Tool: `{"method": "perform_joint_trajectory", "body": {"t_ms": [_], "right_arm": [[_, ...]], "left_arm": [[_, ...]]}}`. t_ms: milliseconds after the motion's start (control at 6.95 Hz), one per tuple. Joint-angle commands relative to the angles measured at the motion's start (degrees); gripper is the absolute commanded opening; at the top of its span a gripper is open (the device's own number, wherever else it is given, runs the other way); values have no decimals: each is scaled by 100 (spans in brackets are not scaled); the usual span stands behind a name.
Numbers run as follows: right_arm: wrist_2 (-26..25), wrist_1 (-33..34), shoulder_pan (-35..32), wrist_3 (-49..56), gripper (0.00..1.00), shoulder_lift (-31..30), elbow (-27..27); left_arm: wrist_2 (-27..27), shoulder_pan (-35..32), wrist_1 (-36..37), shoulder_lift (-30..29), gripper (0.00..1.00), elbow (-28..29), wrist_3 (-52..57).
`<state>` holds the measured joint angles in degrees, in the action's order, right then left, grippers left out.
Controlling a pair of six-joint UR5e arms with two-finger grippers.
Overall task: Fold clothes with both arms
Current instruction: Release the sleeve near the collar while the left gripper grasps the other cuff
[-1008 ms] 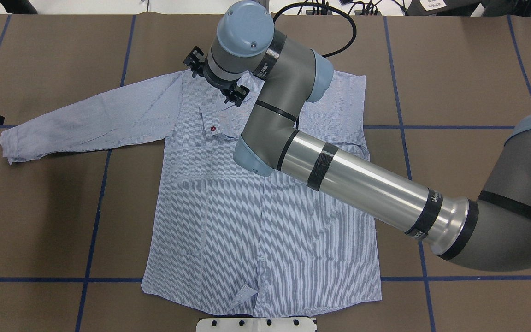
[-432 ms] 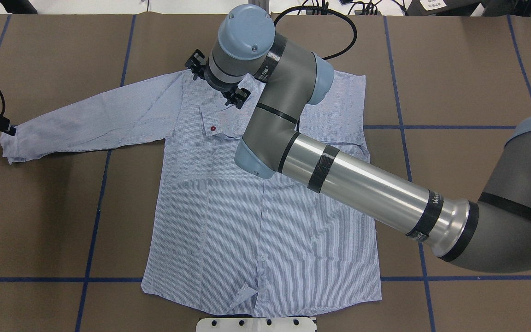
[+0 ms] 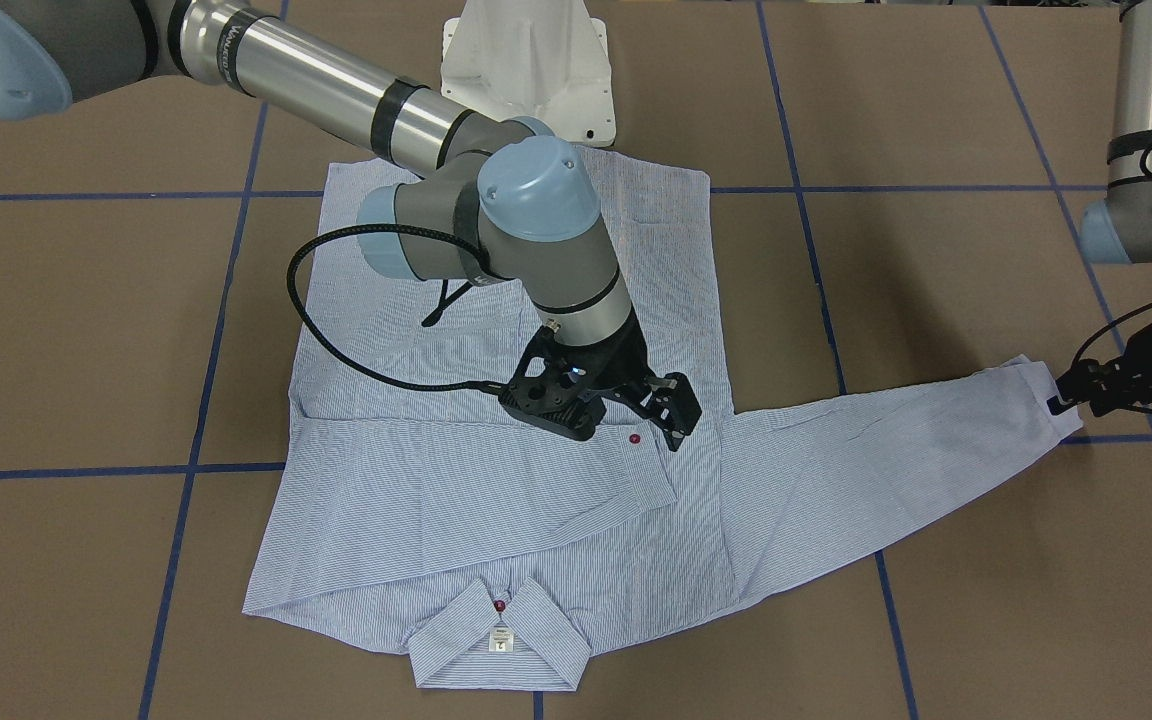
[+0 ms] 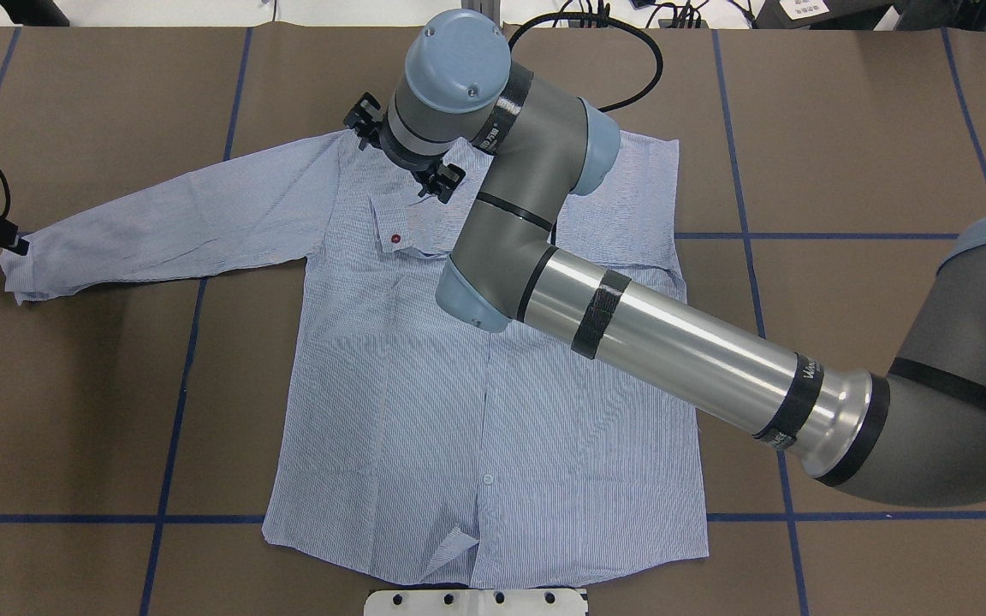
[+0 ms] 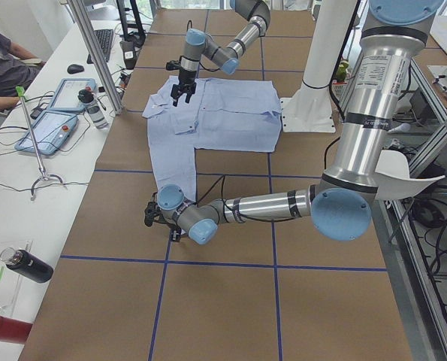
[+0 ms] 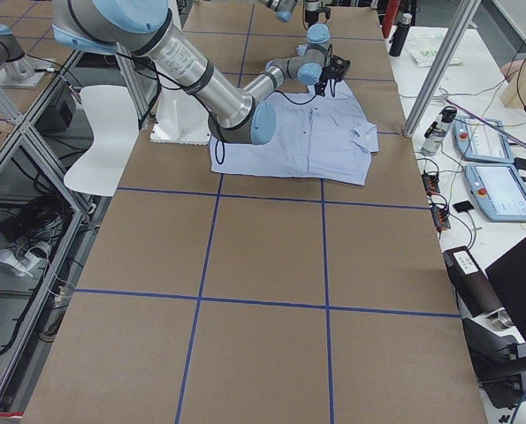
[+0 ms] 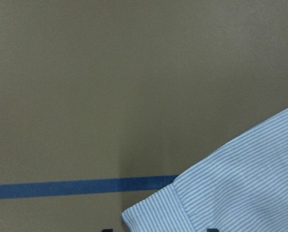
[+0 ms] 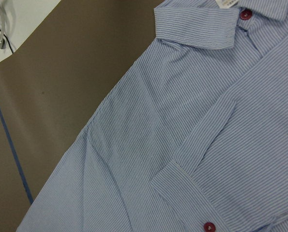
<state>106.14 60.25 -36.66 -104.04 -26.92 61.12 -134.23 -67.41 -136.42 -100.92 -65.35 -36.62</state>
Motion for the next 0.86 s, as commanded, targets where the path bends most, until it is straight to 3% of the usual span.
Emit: {"method": "perform_joint_trajectory", "body": {"t_ms": [0, 288, 720], "right_arm": [[378, 144, -182, 24, 100, -416, 615], [724, 198, -438, 51, 100, -788, 945], [1829, 189, -1201, 199, 100, -1656, 1629]], "left_arm": [[-7, 26, 1, -6, 65, 5, 6], [-7, 26, -7, -6, 59, 14, 6], [-7, 35, -16, -6, 52, 23, -3]]}}
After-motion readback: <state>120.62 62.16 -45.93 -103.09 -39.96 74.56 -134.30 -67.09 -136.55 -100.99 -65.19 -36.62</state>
